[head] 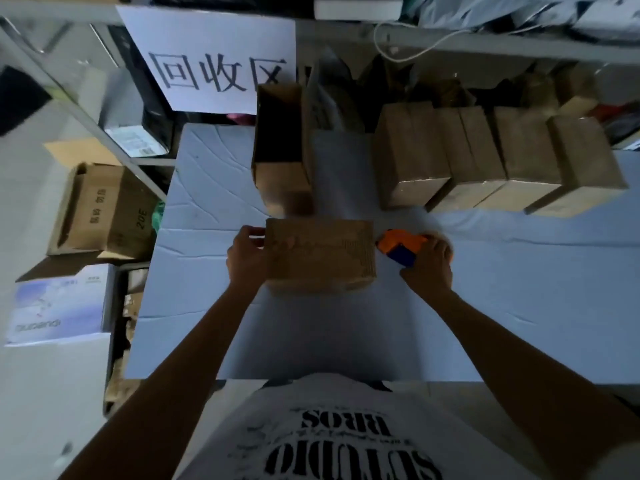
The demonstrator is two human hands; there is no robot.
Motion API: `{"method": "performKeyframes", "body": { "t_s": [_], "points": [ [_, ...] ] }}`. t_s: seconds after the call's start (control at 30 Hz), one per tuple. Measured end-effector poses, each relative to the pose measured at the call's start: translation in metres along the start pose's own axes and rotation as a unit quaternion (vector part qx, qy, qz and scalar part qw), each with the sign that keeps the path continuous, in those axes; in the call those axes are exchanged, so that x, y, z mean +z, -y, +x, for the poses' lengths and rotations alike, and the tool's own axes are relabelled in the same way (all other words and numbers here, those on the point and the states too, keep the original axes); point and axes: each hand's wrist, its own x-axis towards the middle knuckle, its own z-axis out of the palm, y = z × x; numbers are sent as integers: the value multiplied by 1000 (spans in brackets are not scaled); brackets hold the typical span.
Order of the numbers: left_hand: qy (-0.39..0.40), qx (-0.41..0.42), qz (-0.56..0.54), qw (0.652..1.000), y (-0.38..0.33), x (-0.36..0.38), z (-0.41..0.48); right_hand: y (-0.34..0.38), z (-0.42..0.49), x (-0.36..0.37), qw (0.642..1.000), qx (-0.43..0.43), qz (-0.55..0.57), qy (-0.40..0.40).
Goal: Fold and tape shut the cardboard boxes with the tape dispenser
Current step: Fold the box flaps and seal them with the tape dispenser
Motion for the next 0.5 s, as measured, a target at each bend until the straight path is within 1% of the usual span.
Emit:
{"method": "performKeyframes", "body": {
  "t_s": [0.03, 0.13, 0.23, 0.27, 0.3, 0.37, 0.47, 0.5],
  "points": [
    [-3, 6, -8, 1000, 4, 1, -5, -6, -2, 5, 1000, -2, -18, 19],
    [-30, 18, -6, 999, 6, 4, -13, -19, 4, 15, 998, -45, -49, -15],
    [-41, 9, -5, 999, 3, 6, -12, -24, 17, 19, 997, -54, -49, -8],
    [-43, 5, -5, 999, 3, 6, -13, -25, 21, 18, 998, -48, -26, -3],
    [-47, 4, -4, 999, 3, 7, -14, -24, 23, 17, 999, -40, 23, -5],
    [-54, 0, -2, 999, 4, 7, -15, -26, 27, 17, 991, -32, 122, -32],
    [-54, -4, 4, 999, 3, 6, -13, -23, 26, 7, 974, -44, 211, -71],
    [-52, -5, 8, 999, 3, 6, -12, -22, 28, 1, 971, -39, 221, -78]
  ]
}}
